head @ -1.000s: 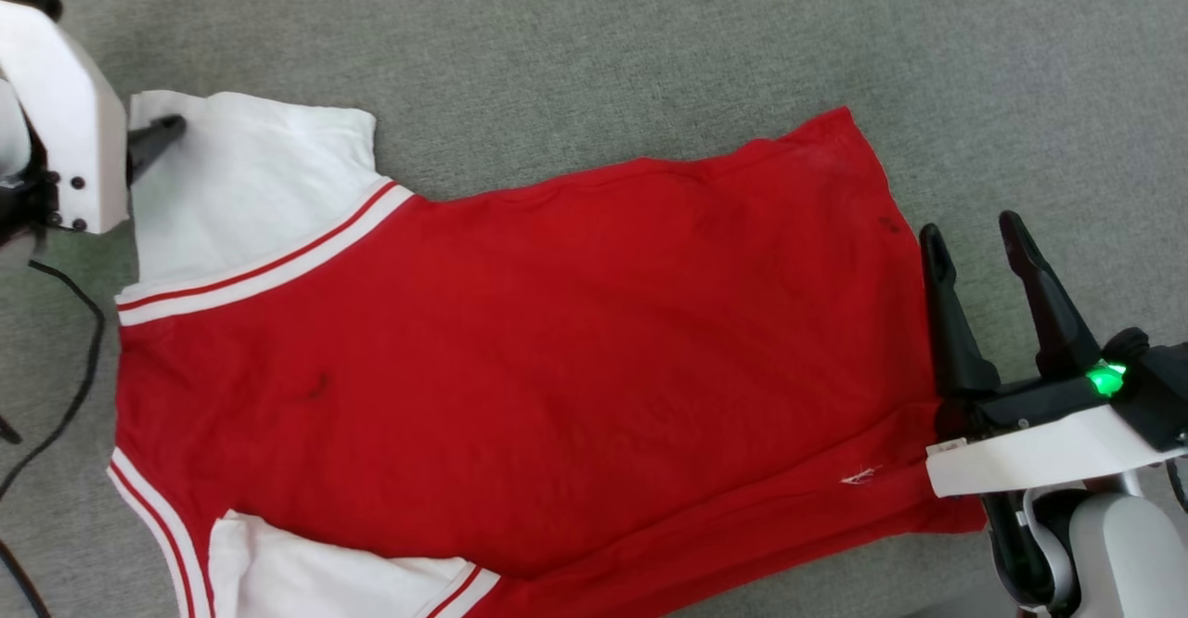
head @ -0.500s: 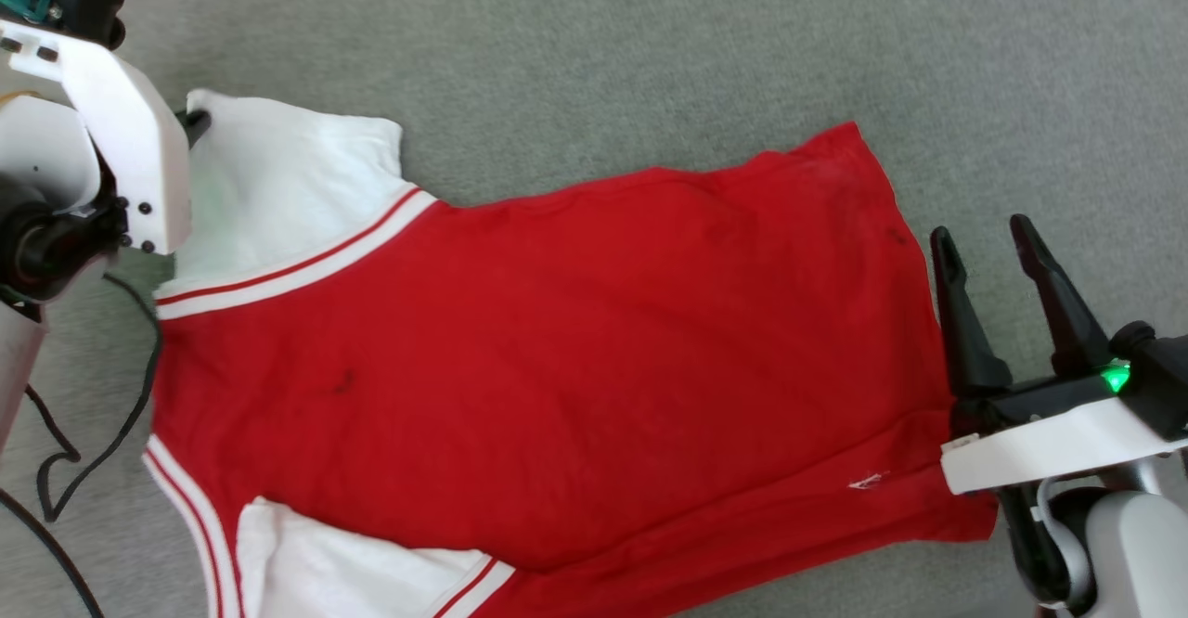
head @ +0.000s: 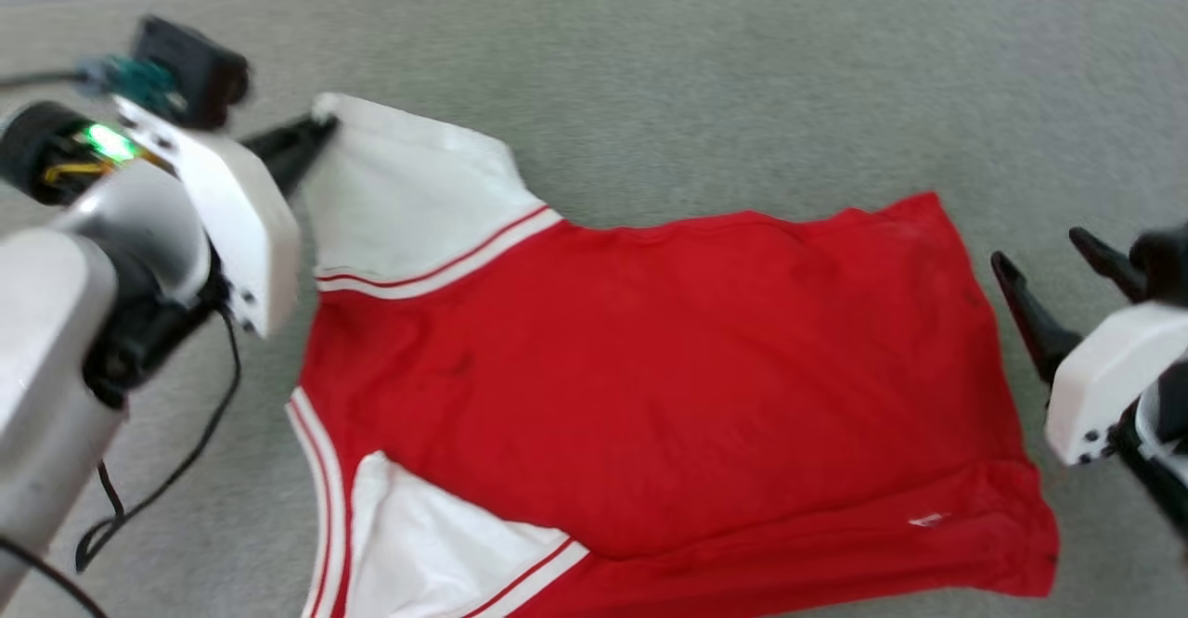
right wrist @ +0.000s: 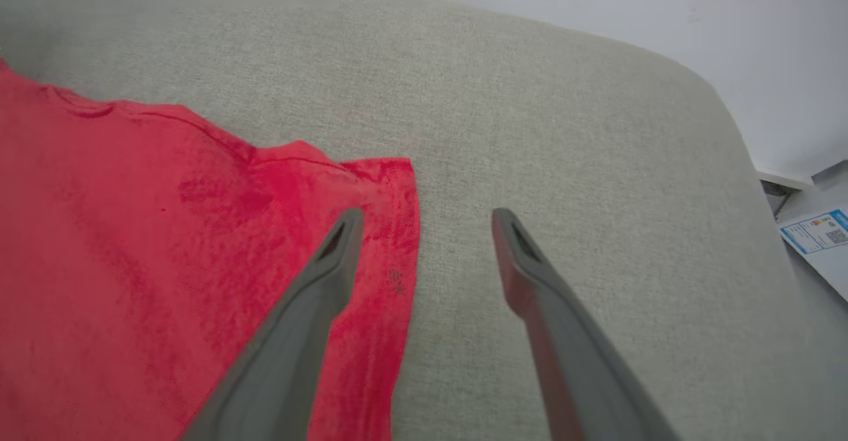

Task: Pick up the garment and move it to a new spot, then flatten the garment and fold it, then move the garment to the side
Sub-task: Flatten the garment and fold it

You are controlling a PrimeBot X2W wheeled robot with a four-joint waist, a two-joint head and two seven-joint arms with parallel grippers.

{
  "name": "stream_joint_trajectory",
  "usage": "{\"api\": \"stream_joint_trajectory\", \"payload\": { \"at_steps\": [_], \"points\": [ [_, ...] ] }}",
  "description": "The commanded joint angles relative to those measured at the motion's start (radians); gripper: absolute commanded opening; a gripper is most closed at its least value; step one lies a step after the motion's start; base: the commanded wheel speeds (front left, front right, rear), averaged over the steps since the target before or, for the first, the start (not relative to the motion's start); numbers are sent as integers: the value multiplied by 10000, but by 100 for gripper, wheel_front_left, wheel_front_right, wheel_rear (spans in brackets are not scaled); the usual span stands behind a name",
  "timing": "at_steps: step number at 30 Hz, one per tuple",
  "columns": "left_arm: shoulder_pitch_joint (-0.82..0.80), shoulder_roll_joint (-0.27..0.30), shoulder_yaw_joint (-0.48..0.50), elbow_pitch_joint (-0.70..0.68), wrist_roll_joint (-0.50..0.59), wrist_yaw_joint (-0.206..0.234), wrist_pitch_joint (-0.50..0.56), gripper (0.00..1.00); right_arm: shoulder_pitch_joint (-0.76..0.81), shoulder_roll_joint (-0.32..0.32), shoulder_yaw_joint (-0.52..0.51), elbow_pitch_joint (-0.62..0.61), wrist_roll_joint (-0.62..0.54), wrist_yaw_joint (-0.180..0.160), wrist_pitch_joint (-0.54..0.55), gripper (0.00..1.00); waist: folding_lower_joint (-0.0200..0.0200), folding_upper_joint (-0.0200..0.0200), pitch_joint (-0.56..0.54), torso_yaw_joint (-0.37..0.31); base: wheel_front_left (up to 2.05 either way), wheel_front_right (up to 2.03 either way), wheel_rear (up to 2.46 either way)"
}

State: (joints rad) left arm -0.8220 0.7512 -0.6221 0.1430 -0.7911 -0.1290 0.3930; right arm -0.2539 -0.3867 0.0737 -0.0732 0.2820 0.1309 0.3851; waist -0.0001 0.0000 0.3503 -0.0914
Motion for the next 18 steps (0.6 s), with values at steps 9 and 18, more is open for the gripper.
{"api": "stream_joint_trajectory", "payload": {
  "at_steps": [9, 18],
  "points": [
    [1143, 370, -222, -2716, 55, 296, -989, 0, -1909, -1482, 689, 796, 1130, -5, 4244, 100, 1, 0, 120, 1398, 0, 0, 0],
    [1769, 242, -368, -3956, 317, 591, -1543, 0, -2741, -1446, 259, 2306, 1016, -4, 5923, 100, 1, 0, 507, 2281, 0, 0, 0]
  ]
}}
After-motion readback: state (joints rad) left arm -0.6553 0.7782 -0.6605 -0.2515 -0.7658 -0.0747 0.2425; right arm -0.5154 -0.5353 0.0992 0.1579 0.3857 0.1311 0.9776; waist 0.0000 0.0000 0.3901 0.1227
